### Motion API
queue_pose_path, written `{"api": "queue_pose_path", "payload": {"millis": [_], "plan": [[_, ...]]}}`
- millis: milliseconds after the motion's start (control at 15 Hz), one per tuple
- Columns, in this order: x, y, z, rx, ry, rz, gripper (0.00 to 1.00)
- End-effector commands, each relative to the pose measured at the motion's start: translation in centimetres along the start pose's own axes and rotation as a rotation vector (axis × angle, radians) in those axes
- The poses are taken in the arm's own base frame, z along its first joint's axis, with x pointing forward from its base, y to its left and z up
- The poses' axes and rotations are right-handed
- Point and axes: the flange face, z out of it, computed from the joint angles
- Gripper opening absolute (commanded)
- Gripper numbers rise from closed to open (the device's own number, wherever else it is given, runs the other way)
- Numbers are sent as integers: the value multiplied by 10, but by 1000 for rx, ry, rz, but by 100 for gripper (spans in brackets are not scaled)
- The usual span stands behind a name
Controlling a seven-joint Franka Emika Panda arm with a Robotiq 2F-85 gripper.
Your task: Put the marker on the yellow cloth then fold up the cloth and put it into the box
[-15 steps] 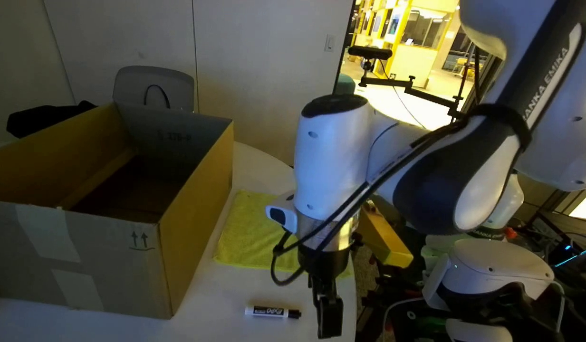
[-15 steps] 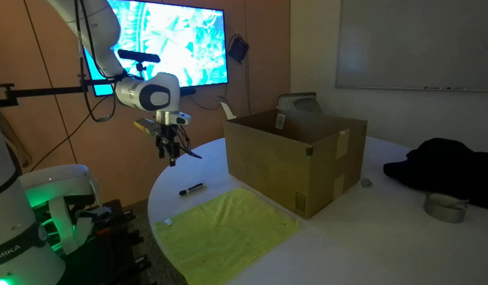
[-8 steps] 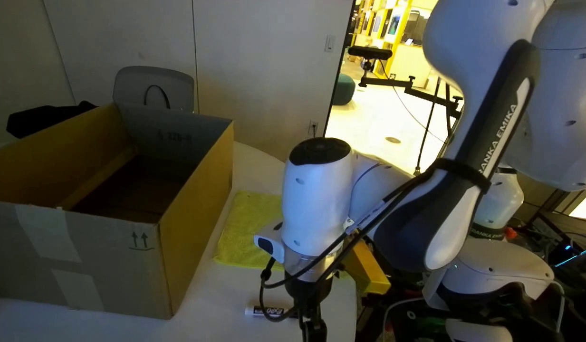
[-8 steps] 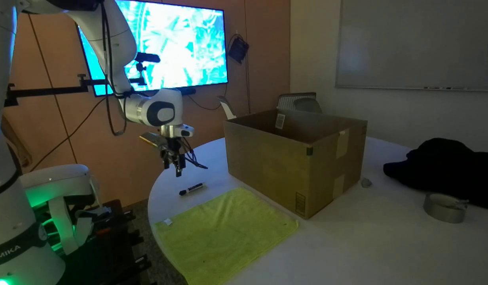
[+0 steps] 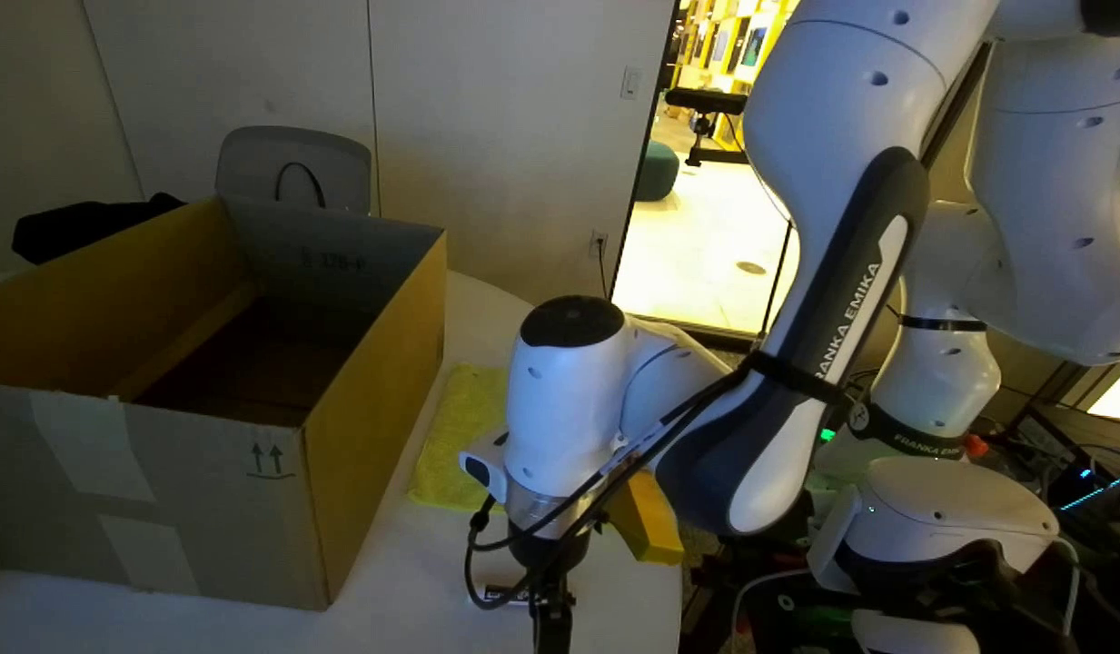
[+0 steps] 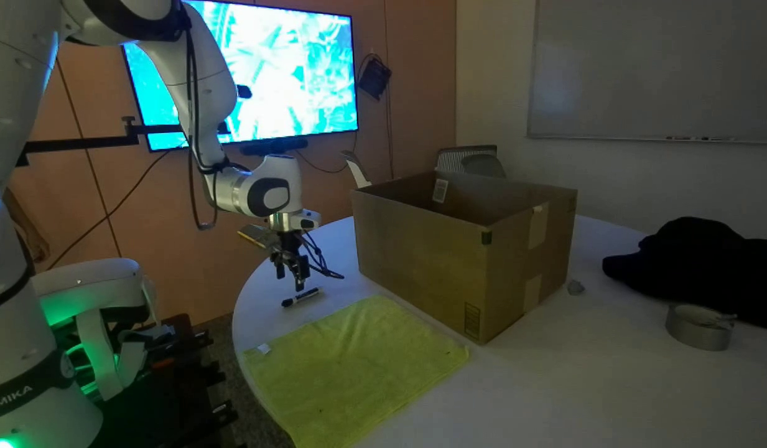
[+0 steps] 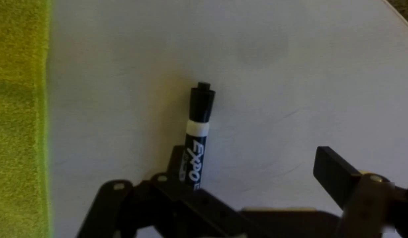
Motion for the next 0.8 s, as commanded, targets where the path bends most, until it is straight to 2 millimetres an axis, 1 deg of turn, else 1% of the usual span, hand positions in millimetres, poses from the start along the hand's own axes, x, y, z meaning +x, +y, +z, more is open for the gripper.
{"api": "queue_pose_path", "payload": {"millis": [0,400,533,600,667,733], "plan": [[12,3,10,-21,25,21,100],[17,8,23,-19,3,34,100],[17,9,26,-19,-2,35,89],[18,10,28,-19,-7,36,88],[18,12,30,-18,-13,38,92],[18,13,32,-16,-19,39,91]]}}
